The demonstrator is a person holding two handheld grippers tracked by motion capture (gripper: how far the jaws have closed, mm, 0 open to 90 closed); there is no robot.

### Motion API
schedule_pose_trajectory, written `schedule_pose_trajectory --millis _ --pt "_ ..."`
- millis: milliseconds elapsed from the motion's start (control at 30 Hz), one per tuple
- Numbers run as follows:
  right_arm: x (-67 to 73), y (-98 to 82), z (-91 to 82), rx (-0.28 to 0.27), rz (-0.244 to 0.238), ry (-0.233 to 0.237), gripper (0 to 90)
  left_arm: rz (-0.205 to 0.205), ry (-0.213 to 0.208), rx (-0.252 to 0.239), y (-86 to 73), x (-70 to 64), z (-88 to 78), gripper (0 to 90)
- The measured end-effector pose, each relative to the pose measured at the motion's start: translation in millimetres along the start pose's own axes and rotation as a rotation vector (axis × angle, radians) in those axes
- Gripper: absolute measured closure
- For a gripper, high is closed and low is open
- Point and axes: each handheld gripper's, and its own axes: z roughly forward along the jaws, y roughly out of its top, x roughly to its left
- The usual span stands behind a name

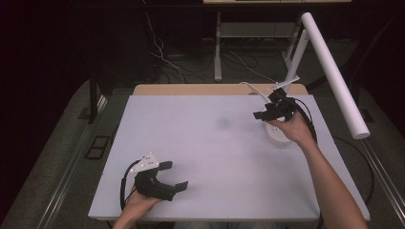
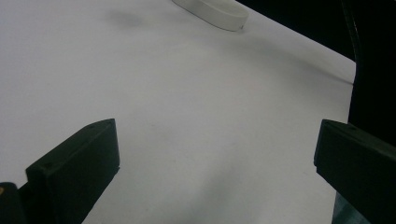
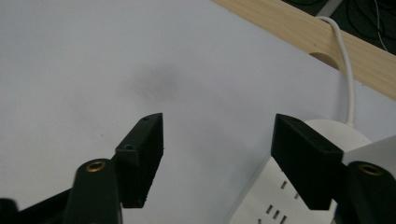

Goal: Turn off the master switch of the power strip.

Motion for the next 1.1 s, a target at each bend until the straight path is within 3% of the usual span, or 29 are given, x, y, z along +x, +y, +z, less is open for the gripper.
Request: schedule_pose_trajectory --millis 300,833,1100 --pt "-6.4 6.2 14.4 0.037 -0.011 -0.062 53.2 -0.001 -0.002 0.003 -0.1 0.0 0.1 0.0" --pt "-13.9 10.8 32.4 0.099 -0.062 -0.227 87.0 -0.002 0.003 0.001 -0.3 1.0 -0.8 0.0" --pt "-18.6 9.6 38.9 0.116 -0.063 -0.27 89.3 -0.003 0.003 0.003 -0.5 1.2 -0.7 0.0"
